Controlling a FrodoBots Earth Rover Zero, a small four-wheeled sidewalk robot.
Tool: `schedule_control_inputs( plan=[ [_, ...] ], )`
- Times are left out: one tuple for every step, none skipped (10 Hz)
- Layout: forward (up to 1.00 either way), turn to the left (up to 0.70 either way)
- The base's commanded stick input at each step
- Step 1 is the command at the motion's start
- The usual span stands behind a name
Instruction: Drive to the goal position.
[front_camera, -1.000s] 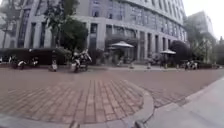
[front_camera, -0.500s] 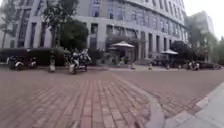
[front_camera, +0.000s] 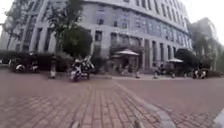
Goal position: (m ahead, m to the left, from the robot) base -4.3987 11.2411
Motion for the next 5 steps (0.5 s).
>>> schedule_control_inputs(
  plan=[
    [0.70, 0.14],
    [0.70, 0.14],
    [0.70, 0.14],
    [0.70, 0.14],
    [0.70, 0.14]
  ],
)
